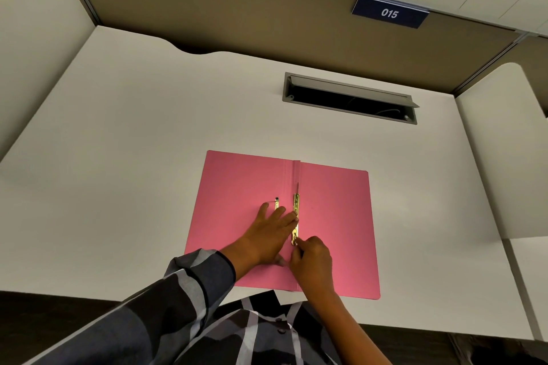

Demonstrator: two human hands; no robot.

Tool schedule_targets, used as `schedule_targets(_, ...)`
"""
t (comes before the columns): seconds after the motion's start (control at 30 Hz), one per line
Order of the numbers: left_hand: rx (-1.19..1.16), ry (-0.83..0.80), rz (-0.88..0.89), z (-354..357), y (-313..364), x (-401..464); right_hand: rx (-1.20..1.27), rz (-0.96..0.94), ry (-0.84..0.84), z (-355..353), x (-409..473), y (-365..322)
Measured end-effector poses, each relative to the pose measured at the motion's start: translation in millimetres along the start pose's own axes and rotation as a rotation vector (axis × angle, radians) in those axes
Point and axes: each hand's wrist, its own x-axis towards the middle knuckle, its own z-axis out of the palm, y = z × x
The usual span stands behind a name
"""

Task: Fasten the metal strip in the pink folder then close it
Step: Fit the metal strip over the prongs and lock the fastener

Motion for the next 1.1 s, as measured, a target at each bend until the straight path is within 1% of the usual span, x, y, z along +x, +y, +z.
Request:
schedule_targets(0.23, 0.019, -0.016, -0.013, -3.0, 1.2, -1.1, -0.054, -0.144, -0.015, 1.0, -5.5, 13.9)
schedule_targets(0.37, 0.026, -0.020, -0.017, -2.0, 1.1, -0.5, -0.093, -0.162, -0.030, 6.4, -4.5, 18.8)
schedule_targets(0.53, 0.012, -0.007, -0.016, 0.1, 2.2, 1.2, -0.077, -0.114, -0.035, 8.1, -0.9, 10.1)
schedule_targets(0.77, 0.002, -0.002, -0.013, 1.0, 2.0, 2.0, 0.059, 0.019, -0.058, 1.0, 6.9, -2.2)
schedule_targets(0.9, -0.004, -0.005, -0.015, 0.6, 2.2, 2.1, 0.075, 0.067, -0.025, 4.9, 3.4, -2.5)
schedule_targets(0.97, -0.011, -0.008, -0.020, 0.3, 2.0, 2.2, 0.059, 0.024, -0.011, 7.3, -1.7, -4.4)
schedule_targets(1.1, 0.006, -0.020, -0.023, -0.5, 2.0, 2.1, 0.003, -0.136, -0.009, 9.0, -11.3, -2.8)
